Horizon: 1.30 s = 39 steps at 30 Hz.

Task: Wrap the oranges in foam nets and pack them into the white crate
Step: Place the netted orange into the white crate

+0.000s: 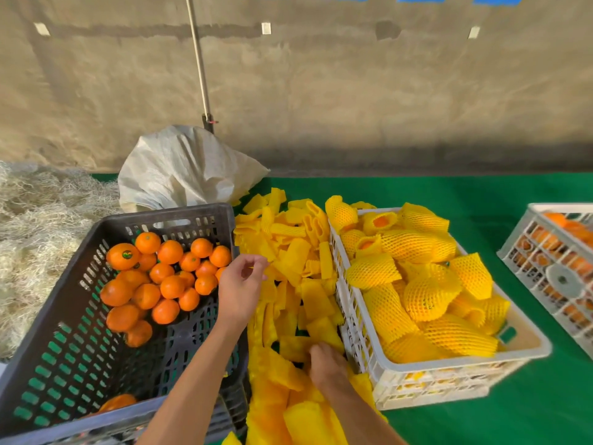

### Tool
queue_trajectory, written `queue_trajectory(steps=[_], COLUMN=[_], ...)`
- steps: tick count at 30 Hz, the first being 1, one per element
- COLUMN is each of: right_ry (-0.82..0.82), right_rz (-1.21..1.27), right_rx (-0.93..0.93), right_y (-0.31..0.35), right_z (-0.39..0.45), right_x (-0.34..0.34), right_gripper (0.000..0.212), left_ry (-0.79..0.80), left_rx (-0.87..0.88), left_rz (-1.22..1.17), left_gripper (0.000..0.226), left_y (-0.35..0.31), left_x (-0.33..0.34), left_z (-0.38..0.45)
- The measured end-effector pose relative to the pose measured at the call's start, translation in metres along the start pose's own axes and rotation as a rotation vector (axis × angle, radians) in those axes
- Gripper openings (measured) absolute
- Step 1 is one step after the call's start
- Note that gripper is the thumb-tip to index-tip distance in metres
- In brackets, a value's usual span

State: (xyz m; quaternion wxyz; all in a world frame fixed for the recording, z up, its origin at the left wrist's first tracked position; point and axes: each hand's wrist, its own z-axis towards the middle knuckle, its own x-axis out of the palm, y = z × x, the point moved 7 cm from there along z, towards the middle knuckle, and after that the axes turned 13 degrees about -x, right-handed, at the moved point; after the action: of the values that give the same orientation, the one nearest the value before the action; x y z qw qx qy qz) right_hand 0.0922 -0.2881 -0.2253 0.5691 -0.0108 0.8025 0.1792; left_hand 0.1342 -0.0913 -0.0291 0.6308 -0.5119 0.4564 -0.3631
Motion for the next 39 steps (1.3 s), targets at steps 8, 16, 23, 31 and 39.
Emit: queue_trajectory(steps=[8, 16, 23, 31, 39], right_ry=[-0.532, -0.899, -0.712, -0.547, -0.104], right_rz=[0.224, 0.529, 1.006, 1.402, 2.004], right_rx=[0.009, -0.392, -0.333, -0.217, 0.096], right_y=[0.022, 0.081, 0.102, 0.147, 0.172], right_z=[-0.005, -0.027, -0.023, 0.011, 0.028], right_x=[-0.067, -0.173, -0.186, -0.188, -0.15], right_gripper=[0.026, 0.022, 0.044, 0.019, 0.035], left_ry=[0.034, 0.13, 0.076, -0.05, 0.404], left_rx=[0.043, -0.122, 0.077, -0.418, -0.897], left_rz=[0.088, -0.072, 0.113, -0.422, -0.71], left_gripper=[0.016, 0.039, 0.025, 0.014, 0.038], left_y=[-0.004, -0.021, -0.034, 0.014, 0.045], left_x=[0.004, 0.011, -0.015, -0.071, -0.076], left_z=[-0.011, -0.017, -0.03, -0.011, -0.003])
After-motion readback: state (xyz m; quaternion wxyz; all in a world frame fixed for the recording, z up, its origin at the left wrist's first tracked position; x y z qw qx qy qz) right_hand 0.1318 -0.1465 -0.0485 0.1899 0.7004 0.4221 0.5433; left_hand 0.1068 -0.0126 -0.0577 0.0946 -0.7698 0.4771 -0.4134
